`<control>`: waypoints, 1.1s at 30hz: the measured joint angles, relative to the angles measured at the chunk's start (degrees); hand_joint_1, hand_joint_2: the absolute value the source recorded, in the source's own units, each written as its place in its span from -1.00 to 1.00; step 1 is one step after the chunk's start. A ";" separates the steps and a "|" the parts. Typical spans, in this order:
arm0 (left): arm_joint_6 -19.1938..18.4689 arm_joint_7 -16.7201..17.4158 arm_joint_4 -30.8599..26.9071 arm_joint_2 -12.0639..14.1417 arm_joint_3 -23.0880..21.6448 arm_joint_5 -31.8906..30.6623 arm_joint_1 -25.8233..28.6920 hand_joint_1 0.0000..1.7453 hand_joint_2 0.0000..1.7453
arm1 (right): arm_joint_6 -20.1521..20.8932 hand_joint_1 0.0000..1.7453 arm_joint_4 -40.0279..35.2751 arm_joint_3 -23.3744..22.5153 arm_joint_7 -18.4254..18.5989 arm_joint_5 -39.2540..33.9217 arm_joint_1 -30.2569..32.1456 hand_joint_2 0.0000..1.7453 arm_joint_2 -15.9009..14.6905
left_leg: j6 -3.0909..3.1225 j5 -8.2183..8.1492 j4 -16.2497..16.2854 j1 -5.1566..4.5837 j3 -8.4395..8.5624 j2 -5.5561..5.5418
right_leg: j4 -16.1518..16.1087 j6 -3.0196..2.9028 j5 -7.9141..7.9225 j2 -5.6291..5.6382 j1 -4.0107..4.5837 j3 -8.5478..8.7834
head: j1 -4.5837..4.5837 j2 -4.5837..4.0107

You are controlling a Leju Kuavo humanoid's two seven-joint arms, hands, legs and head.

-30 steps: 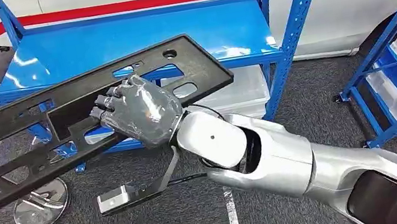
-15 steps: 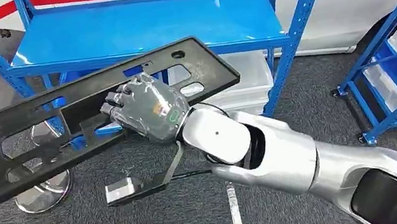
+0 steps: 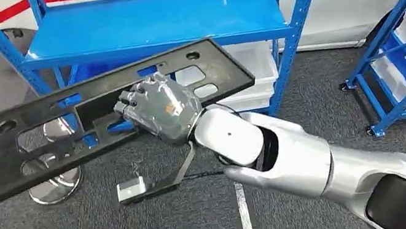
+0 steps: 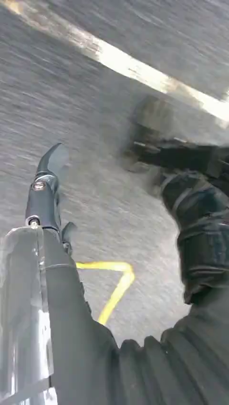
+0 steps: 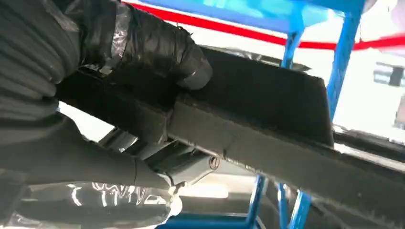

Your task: Take the parts from the cabinet and place them on the table.

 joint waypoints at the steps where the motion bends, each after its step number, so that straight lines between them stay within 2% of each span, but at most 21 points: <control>1: 0.02 -0.09 0.00 0.00 -0.02 -0.04 -0.07 -1.00 1.00 | 0.04 1.00 0.00 0.00 0.02 -0.02 -0.02 1.00 0.00 | -0.41 -3.72 3.64 0.11 -0.48 0.09 | 0.04 0.52 0.65 -0.03 -0.03 -0.81 | -0.09 0.02; 3: 0.06 -0.13 0.00 0.20 -0.04 -0.07 -0.09 -1.00 1.00 | 0.33 1.00 0.02 0.00 0.04 -0.06 0.17 1.00 0.00 | -1.13 -7.69 11.81 0.39 -1.56 0.11 | 0.80 1.03 1.65 -0.08 -0.15 -2.80 | -0.02 0.00; 5: 0.13 -0.07 0.00 0.33 -0.13 -0.07 -0.09 -1.00 1.00 | 0.50 1.00 0.02 0.00 0.04 -0.13 0.20 1.00 -0.02 | -1.91 -3.53 15.11 0.62 -0.58 0.11 | 2.27 1.58 2.71 -0.09 -0.58 -5.64 | -0.13 0.00; 7: 0.15 0.02 0.00 0.44 -0.13 -0.07 -0.16 -1.00 1.00 | 0.50 1.00 0.02 0.00 0.13 -0.26 0.19 1.00 -0.04 | -2.84 0.20 10.73 1.11 4.01 0.12 | 4.36 2.36 3.36 -0.09 -1.25 -8.58 | -0.15 0.00; 9: 0.15 0.07 -0.07 0.29 -0.15 -0.09 -0.59 -1.00 1.00 | 0.50 1.00 -0.07 0.00 0.26 -0.33 0.18 1.00 -0.07 | -3.61 -5.59 1.95 0.55 9.82 0.00 | 6.52 3.13 3.85 -0.05 -1.15 -10.98 | -0.61 0.02; 11: 0.18 0.24 -0.04 0.63 -0.17 -0.24 -0.54 -1.00 1.00 | 0.52 1.00 -0.07 0.00 0.48 -0.44 0.24 1.00 -0.13 | -0.76 -5.98 0.89 0.55 9.11 -0.21 | 6.82 3.39 4.96 -0.13 -1.00 -11.27 | -0.09 0.00; 13: 0.20 0.42 -0.04 0.59 -0.22 -0.28 -0.35 -1.00 1.00 | 0.63 1.00 -0.04 0.00 0.61 -0.48 0.41 1.00 -0.44 | 0.60 -4.72 0.98 0.48 7.83 -0.05 | 6.13 3.72 6.48 -0.02 -1.01 -11.63 | -0.06 0.00; 14: 0.22 0.59 -0.04 0.57 -0.31 -0.33 -0.50 -1.00 1.00 | 0.70 1.00 -0.02 0.00 0.59 -0.48 0.57 1.00 -0.70 | 1.20 -3.87 0.99 0.64 7.91 0.30 | 6.70 4.10 5.08 0.36 -1.28 -12.22 | -0.28 0.00; 15: 0.35 0.79 -0.02 0.63 -0.37 -0.39 -0.47 -1.00 1.00 | 0.85 1.00 0.00 0.00 0.61 -0.48 0.67 1.00 -0.85 | 1.64 -3.08 0.84 0.67 7.02 0.15 | 8.67 4.56 1.36 0.51 -1.25 -12.79 | 0.26 0.00; 17: 0.59 1.07 -0.02 0.63 -0.42 -0.42 -0.40 -1.00 1.00 | 0.85 1.00 0.00 0.00 0.70 -0.48 0.72 1.00 -1.03 | 2.10 -1.18 0.80 0.71 4.98 0.29 | 17.51 5.22 -6.62 0.58 -1.55 -14.52 | 0.46 0.00; 18: 0.63 1.07 -0.02 0.63 -0.44 -0.42 -0.41 -1.00 1.00 | 0.83 1.00 0.00 0.00 0.74 -0.48 0.73 1.00 -1.03 | 2.08 -0.41 0.81 0.71 3.97 0.29 | 21.72 5.40 -8.57 0.58 -1.71 -15.09 | 0.46 0.02; 19: 0.66 1.07 -0.02 0.66 -0.46 -0.42 -0.44 -1.00 1.00 | 0.85 1.00 0.00 0.00 0.72 -0.48 0.82 1.00 -1.07 | 2.02 0.33 0.81 0.72 3.01 0.33 | 24.28 5.48 -8.76 0.58 -1.83 -14.85 | 0.44 0.00; 21: 0.68 1.09 -0.02 0.68 -0.57 -0.42 -0.44 -1.00 1.00 | 0.85 1.00 0.00 0.00 0.66 -0.50 1.05 1.00 -1.16 | 1.74 1.85 0.81 0.76 1.12 0.37 | 23.09 5.28 -5.59 0.58 -1.93 -11.36 | 0.48 0.00; 23: 0.83 1.42 -0.02 0.68 -0.61 -0.42 -0.44 -1.00 1.00 | 0.83 1.00 -0.02 0.00 0.72 -0.50 0.99 1.00 -1.22 | 1.34 3.25 0.67 0.75 -0.53 0.25 | 14.47 4.42 -3.63 0.67 -1.69 -3.60 | 0.48 0.00; 25: 0.83 1.55 -0.04 0.61 -0.61 -0.44 -0.43 -1.00 1.00 | 0.81 1.00 -0.20 0.00 0.77 -0.50 0.95 1.00 -1.20 | 0.59 4.32 0.34 0.79 -0.90 0.17 | 4.70 3.63 -8.33 0.60 -1.04 2.44 | 0.42 0.00; 26: 0.85 1.46 -0.04 0.61 -0.61 -0.44 -0.35 -1.00 1.00 | 0.79 1.00 -0.22 0.00 0.81 -0.50 1.04 1.00 -1.22 | 0.26 4.88 -0.33 1.00 -0.47 0.24 | 5.65 3.94 -7.38 0.47 -1.03 2.03 | 0.26 0.02; 28: 1.01 0.35 -0.02 0.63 -0.61 -0.33 -0.43 -1.00 1.00 | 0.81 1.00 -0.28 0.00 1.14 -0.50 0.88 1.00 -1.27 | -0.97 6.74 -2.10 1.38 0.07 0.29 | 4.20 2.86 -6.21 0.61 -0.49 1.13 | 1.14 0.00; 29: 1.01 0.28 -0.02 0.66 -0.61 -0.15 -0.39 -1.00 1.00 | 0.83 1.00 -0.31 0.00 1.18 -0.50 1.00 1.00 -1.31 | -1.36 7.33 -2.73 1.31 -0.06 0.29 | 2.59 2.39 -4.52 0.56 -1.17 1.18 | 1.03 0.00; 30: 0.96 0.33 -0.02 0.83 -0.63 0.02 -0.20 -1.00 1.00 | 0.85 1.00 -0.31 0.00 1.18 -0.50 1.02 1.00 -1.33 | -1.27 5.50 -2.04 1.33 -0.67 0.26 | 2.21 2.54 -3.36 0.49 -1.15 1.41 | 1.05 0.00; 31: 0.90 0.39 -0.02 0.83 -0.63 0.13 -0.22 -1.00 1.00 | 0.85 1.00 -0.33 0.00 1.27 -0.50 0.96 1.00 -1.33 | -1.13 1.62 0.56 1.20 -1.45 0.27 | 1.87 2.04 -2.51 0.48 -1.15 0.65 | 0.79 0.00; 33: 0.90 0.37 -0.02 0.98 -0.63 0.15 -0.21 -1.00 1.00 | 0.85 1.00 -0.37 0.00 1.33 -0.50 1.10 1.00 -1.33 | -1.37 -4.39 8.79 1.11 -3.39 0.27 | 1.90 1.99 -1.21 0.47 -1.01 -0.82 | 0.79 0.00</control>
